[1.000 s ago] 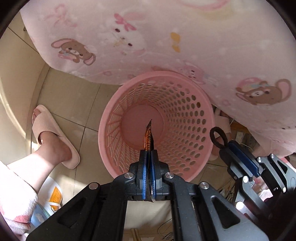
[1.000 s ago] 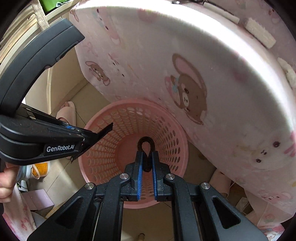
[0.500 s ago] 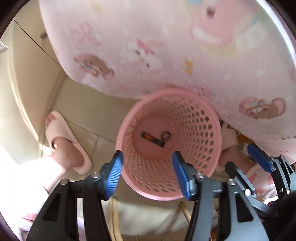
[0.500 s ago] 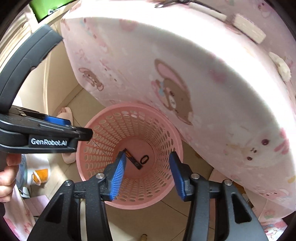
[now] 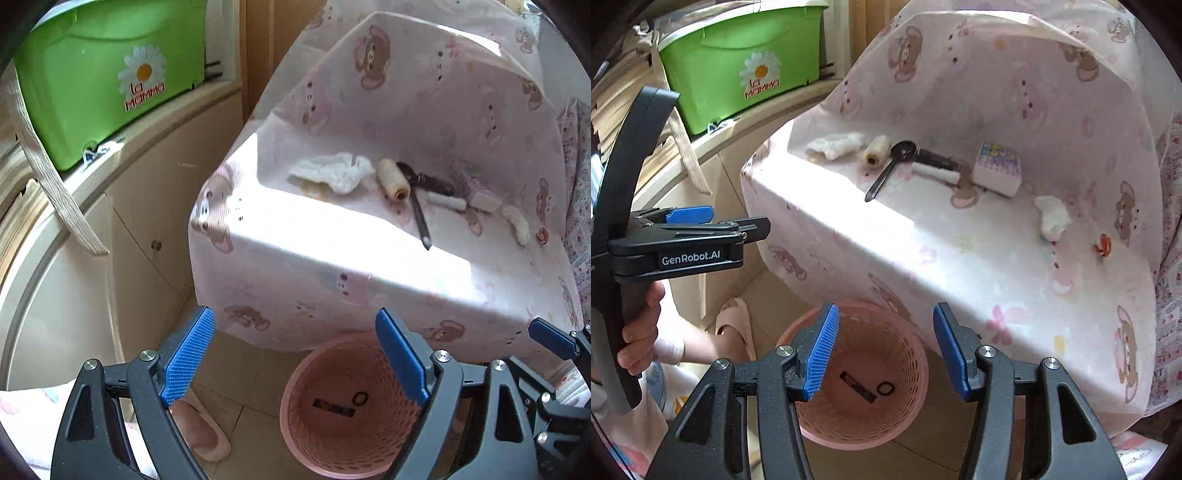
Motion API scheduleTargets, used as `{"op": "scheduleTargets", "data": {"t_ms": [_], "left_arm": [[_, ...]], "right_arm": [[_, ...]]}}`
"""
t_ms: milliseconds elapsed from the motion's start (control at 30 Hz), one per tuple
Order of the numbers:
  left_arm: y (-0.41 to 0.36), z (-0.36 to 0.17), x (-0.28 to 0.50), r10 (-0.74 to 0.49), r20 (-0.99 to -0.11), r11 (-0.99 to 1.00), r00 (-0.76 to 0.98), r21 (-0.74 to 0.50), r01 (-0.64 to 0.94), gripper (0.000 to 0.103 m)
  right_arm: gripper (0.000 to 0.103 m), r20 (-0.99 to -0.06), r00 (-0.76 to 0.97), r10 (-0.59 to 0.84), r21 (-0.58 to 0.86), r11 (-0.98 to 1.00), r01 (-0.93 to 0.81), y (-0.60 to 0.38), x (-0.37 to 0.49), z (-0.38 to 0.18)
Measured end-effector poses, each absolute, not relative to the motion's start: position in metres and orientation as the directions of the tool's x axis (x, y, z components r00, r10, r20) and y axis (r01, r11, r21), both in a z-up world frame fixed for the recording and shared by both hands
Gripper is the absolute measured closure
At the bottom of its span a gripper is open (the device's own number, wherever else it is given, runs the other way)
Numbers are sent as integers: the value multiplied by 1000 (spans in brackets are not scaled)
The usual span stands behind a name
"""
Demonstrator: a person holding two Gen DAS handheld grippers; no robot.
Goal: Collect trash
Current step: 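Raise both tools back toward the seat items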
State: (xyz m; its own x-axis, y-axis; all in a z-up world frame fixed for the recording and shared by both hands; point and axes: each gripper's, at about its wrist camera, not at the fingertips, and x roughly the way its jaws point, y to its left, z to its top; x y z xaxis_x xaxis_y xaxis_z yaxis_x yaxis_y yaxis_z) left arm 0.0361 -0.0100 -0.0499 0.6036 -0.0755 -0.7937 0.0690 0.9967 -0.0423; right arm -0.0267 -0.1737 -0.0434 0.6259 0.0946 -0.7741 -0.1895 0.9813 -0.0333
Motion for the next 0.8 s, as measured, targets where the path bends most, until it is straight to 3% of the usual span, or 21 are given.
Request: {"op": "scheduleTargets", "data": {"t_ms": [100,467,667,767,800], "left_arm": [[-13,-39,31,-78,-749,996,658,-33,81,15],[-16,-3,28,-185,-674,983,716,-130,131,11],[-23,54,47,-213,-602,977,769,-119,177,10],[-28,87,64,-232,-568,972,790,-101,212,10],[-30,95,72,-241,-565,969,789,-102,223,10]], "right_arm": [[67,-755,644,125,13,984,-176,-181,-27,-30],[68,-707,699,111,22,991,-135,-207,-11,0],[67,-655,747,116,41,992,-118,-237,12,58],[60,-637,764,103,55,995,-88,-260,29,90],[49,-629,771,99,61,995,-78,-268,34,98]]}}
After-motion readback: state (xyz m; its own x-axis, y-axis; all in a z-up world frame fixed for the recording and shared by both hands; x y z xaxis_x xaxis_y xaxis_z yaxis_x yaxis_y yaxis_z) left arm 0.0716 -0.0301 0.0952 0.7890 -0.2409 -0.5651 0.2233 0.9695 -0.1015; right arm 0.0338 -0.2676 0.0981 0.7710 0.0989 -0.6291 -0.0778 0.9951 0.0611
